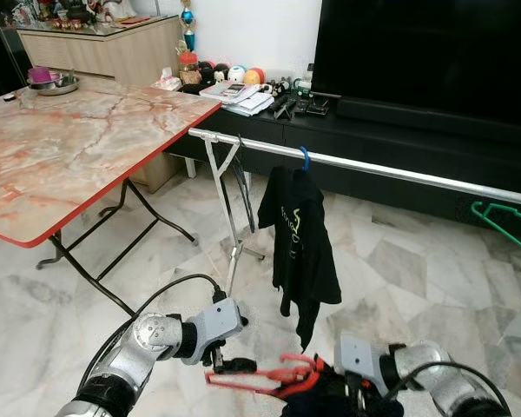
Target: Hang hanger
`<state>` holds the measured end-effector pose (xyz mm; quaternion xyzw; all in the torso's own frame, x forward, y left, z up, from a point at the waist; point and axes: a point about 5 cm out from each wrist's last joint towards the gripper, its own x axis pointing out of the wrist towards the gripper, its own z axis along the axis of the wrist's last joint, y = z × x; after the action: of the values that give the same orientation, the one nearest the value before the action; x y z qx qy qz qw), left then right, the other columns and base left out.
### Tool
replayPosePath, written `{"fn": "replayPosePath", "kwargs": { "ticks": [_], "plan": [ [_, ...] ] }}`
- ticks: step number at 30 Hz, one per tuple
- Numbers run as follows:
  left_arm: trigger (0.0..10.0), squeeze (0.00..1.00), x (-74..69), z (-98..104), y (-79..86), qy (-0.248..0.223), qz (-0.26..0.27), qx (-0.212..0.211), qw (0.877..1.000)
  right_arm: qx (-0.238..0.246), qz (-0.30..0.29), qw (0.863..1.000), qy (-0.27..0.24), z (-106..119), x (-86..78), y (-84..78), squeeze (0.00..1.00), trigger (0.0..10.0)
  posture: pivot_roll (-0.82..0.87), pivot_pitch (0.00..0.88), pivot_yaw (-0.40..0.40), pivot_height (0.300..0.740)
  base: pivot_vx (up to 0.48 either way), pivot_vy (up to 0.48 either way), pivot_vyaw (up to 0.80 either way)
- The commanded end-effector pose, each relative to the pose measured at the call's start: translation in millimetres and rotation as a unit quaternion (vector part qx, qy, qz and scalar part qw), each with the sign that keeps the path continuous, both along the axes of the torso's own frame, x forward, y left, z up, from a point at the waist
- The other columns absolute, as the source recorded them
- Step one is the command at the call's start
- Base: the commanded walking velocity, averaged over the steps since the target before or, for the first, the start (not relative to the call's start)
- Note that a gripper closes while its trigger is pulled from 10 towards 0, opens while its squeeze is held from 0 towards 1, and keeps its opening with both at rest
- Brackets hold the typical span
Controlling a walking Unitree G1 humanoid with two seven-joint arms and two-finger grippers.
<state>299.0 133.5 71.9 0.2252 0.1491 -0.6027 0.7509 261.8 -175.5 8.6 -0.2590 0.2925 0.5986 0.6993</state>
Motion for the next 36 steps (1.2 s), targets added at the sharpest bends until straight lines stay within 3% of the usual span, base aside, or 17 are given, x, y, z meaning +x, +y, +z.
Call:
{"fn": "replayPosePath", "kwargs": {
  "ticks": [1, 5, 9, 13, 14, 16, 17, 19, 20, 21, 22, 25, 26, 28, 31, 35, 36],
  "plan": [
    [10.0, 0.0, 1.1, 6, 5.9, 0.004, -0.004, -0.003, 1.0, -0.007, 0.006, 1.0, -0.009, 2, 0.6, -2.5, 0.0, 10.0, -0.01, 0.044, 0.026, 0.74, 0.0, 0.0, 0.0],
    [10.0, 0.0, 3.8, 16, 24.6, -0.014, -0.001, 0.03, 0.999, -0.032, -0.007, 0.999, -0.009, -4, -3.7, -11.8, 0.0, 10.0, 0.0, 0.043, 0.028, 0.74, 0.0, 0.0, 0.0],
    [10.0, 0.0, 8.3, 17, 49.6, -0.034, 0.072, 0.045, 0.996, -0.048, -0.085, 0.995, -0.032, -7, 0.1, -23.5, 0.0, 10.0, 0.01, 0.038, 0.026, 0.74, 0.0, 0.0, 0.0],
    [10.0, 0.0, 9.4, -11, 93.9, -0.048, 0.312, 0.046, 0.948, -0.004, -0.336, 0.939, -0.078, -9, 12.2, -40.6, 0.0, 10.0, 0.01, 0.026, 0.029, 0.74, 0.0, 0.0, 0.0],
    [10.0, 0.0, 9.4, -11, 93.9, -0.048, 0.312, 0.046, 0.948, -0.004, -0.336, 0.939, -0.078, -9, 12.2, -40.6, 0.0, 10.0, 0.01, 0.026, 0.029, 0.74, 0.0, 0.0, 0.0],
    [10.0, 0.0, 1.4, -30, 103.9, -0.027, 0.396, 0.046, 0.917, 0.035, -0.428, 0.901, -0.069, -14, 11.5, -42.2, 0.0, 10.0, 0.0, 0.02, 0.035, 0.74, 0.0, 0.0, 0.0],
    [10.0, 0.0, 1.4, -30, 103.9, -0.027, 0.396, 0.046, 0.917, 0.035, -0.428, 0.901, -0.069, -14, 11.5, -42.2, 0.0, 10.0, 0.0, 0.02, 0.035, 0.74, 0.0, 0.0, 0.0],
    [10.0, 0.0, -37.1, -82, 112.7, 0.057, 0.518, 0.078, 0.85, 0.088, -0.544, 0.834, -0.03, -32, -4.2, -36.0, 0.0, 10.0, 0.0, 0.0, 0.047, 0.74, 0.0, 0.0, 0.0],
    [10.0, 0.0, -37.1, -82, 112.7, 0.057, 0.518, 0.078, 0.85, 0.088, -0.544, 0.834, -0.03, -32, -4.2, -36.0, 0.0, 10.0, 0.0, 0.0, 0.047, 0.74, 0.0, 0.0, 0.0],
    [10.0, 0.0, -52.2, -97, 111.9, 0.086, 0.541, 0.087, 0.832, 0.098, -0.584, 0.805, -0.024, -37, -8.4, -35.1, 0.0, 10.0, -0.01, 0.0, 0.056, 0.74, 0.0, 0.0, 0.0],
    [10.0, 0.0, -52.2, -97, 111.9, 0.086, 0.541, 0.087, 0.832, 0.098, -0.584, 0.805, -0.024, -37, -8.4, -35.1, 0.0, 10.0, -0.01, 0.0, 0.056, 0.74, 0.0, 0.0, 0.0],
    [10.0, 0.0, -81.6, -122, 110.2, 0.128, 0.579, 0.12, 0.796, 0.135, -0.667, 0.733, -0.006, -42, -12.4, -35.6, 0.0, 10.0, -0.03, 0.0, 0.071, 0.74, 0.0, 0.0, 0.0],
    [10.0, 0.0, -81.6, -122, 110.2, 0.128, 0.579, 0.12, 0.796, 0.135, -0.667, 0.733, -0.006, -42, -12.4, -35.6, 0.0, 10.0, -0.03, 0.0, 0.071, 0.74, 0.0, 0.0, 0.0],
    [10.0, 0.0, -110.4, -142, 106.8, 0.161, 0.586, 0.174, 0.775, 0.149, -0.714, 0.684, 0.029, -52, -23.2, -35.9, 0.0, 10.0, -0.04, 0.0, 0.08, 0.74, 0.0, 0.0, 0.0],
    [10.0, 0.0, -137.4, -157, 102.5, 0.193, 0.6, 0.213, 0.747, 0.078, -0.744, 0.662, 0.053, -71, -51.7, -43.1, 0.0, 10.0, -0.05, 0.0, 0.081, 0.74, 0.0, 0.0, 0.0],
    [10.0, 0.0, -132.7, -156, 96.3, 0.188, 0.633, 0.181, 0.729, 0.023, -0.747, 0.662, 0.059, -82, -72.1, -49.4, 0.0, 10.0, -0.03, 0.0, 0.069, 0.74, 0.0, 0.0, 0.0],
    [10.0, 0.0, -129.0, -155, 94.3, 0.185, 0.655, 0.158, 0.715, 0.032, -0.762, 0.644, 0.064, -84, -77.5, -50.1, 0.0, 10.0, -0.02, 0.0, 0.06, 0.74, 0.0, 0.0, 0.0]
  ]
}}
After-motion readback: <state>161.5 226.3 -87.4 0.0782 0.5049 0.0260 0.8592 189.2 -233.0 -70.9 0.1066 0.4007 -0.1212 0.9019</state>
